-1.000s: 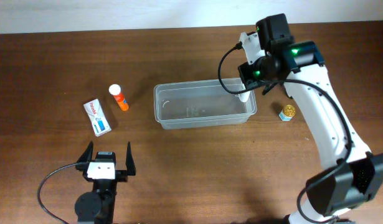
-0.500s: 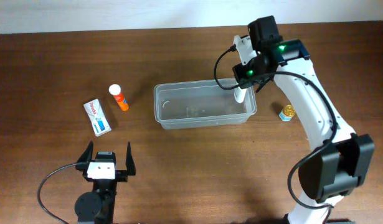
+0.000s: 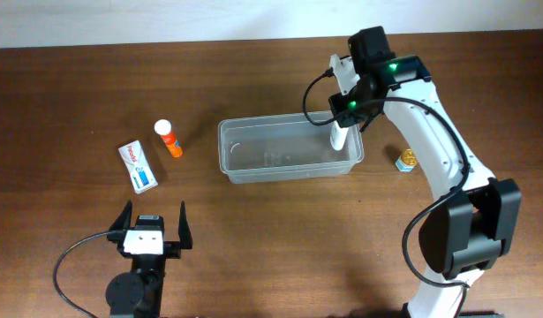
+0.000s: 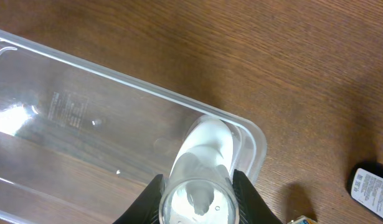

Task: Pack container
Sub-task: 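Carry the white pump bottle left over the clear container, then lower the bottle into the container's right end and release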

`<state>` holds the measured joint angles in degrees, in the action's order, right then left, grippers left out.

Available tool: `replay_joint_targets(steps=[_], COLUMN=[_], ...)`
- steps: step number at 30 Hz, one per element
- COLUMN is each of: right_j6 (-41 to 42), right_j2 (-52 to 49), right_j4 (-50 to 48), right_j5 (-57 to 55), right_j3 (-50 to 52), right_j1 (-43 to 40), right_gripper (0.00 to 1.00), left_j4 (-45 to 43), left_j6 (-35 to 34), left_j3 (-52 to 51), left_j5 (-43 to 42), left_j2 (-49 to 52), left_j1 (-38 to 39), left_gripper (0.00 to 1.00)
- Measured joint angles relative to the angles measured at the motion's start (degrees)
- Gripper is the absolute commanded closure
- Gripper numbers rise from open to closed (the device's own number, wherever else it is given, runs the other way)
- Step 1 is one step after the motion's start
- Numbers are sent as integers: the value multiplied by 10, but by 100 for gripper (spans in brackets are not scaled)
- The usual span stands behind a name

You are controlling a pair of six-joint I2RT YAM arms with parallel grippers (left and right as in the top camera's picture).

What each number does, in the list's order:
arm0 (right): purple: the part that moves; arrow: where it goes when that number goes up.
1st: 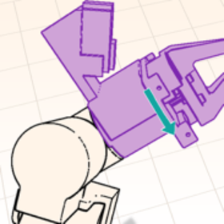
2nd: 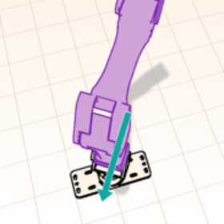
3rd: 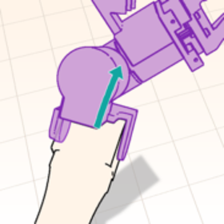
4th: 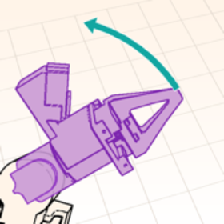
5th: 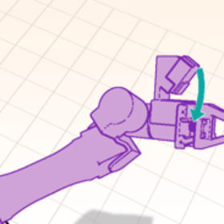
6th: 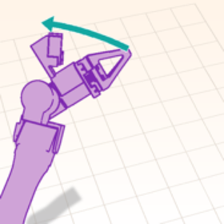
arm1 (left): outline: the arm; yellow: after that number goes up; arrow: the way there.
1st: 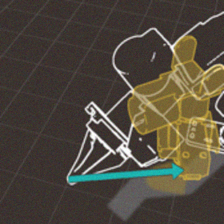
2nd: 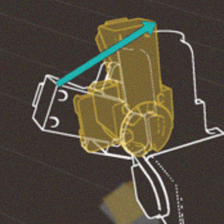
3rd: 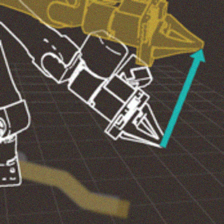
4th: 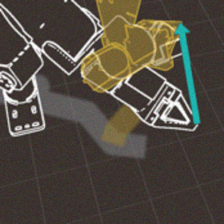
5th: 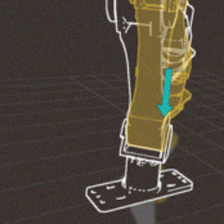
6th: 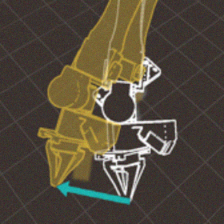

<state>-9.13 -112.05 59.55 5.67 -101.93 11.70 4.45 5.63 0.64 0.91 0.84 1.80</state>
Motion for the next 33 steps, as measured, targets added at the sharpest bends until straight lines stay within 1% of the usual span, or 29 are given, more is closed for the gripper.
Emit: replay_joint_targets(steps=[7, 33], right_j6=[1, 2], right_j2=[-7, -27], right_j4=[0, -8], right_j5=[9, 19], right_j3=[0, 0], right_j1=[-16, -16], right_gripper=[76, 75], left_j4=[0, 0], left_j6=[0, 0], left_j3=[0, 0], left_j5=[0, 0], left_j2=[0, 0], left_j1=[0, 0], left_gripper=[1, 1])
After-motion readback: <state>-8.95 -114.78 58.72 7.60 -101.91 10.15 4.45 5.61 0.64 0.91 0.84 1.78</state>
